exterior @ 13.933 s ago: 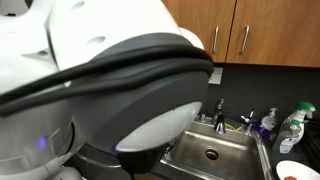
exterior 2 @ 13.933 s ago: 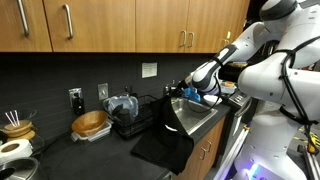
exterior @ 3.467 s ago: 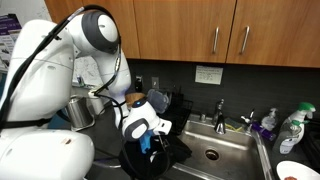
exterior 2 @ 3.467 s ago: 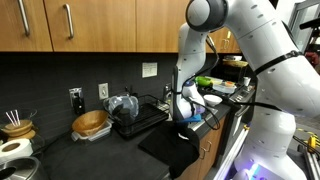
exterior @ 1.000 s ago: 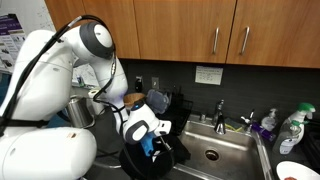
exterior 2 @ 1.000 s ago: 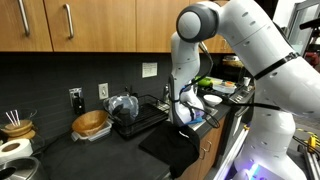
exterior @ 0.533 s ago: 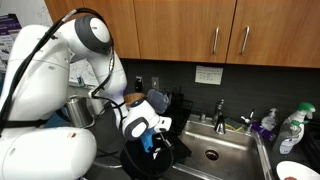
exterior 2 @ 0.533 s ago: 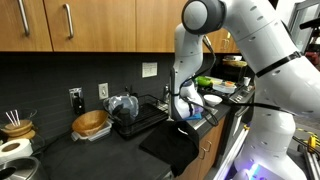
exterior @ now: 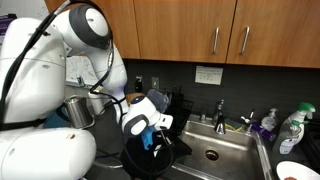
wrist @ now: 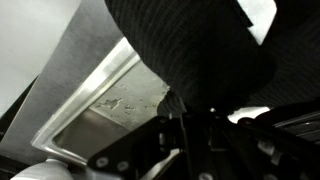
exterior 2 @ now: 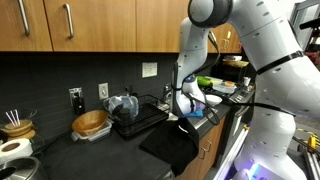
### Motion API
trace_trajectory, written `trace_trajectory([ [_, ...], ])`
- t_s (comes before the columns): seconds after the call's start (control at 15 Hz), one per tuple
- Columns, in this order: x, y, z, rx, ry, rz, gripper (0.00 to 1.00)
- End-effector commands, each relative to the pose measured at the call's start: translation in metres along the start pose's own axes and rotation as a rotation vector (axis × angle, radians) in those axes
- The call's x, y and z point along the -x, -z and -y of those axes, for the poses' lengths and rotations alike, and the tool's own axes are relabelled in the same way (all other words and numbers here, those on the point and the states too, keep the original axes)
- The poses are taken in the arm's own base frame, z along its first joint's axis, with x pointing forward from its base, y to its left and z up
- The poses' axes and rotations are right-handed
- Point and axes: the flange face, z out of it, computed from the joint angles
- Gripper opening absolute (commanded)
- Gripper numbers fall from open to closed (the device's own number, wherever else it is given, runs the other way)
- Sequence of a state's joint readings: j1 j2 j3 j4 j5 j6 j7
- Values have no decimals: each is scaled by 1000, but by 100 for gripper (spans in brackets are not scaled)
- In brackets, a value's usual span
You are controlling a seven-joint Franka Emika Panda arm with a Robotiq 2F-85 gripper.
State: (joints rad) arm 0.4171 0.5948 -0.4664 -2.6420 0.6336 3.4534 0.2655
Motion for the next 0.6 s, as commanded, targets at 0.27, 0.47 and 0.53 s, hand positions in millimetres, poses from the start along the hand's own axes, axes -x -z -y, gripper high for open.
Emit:
trace_trajectory([
  [0.27,-32,8,-28,-90,-68,48,2],
  [0.47,-44,1,-45,-117,-90,67,2],
  [0.53,-46,-4,-51,-123,-97,78,2],
])
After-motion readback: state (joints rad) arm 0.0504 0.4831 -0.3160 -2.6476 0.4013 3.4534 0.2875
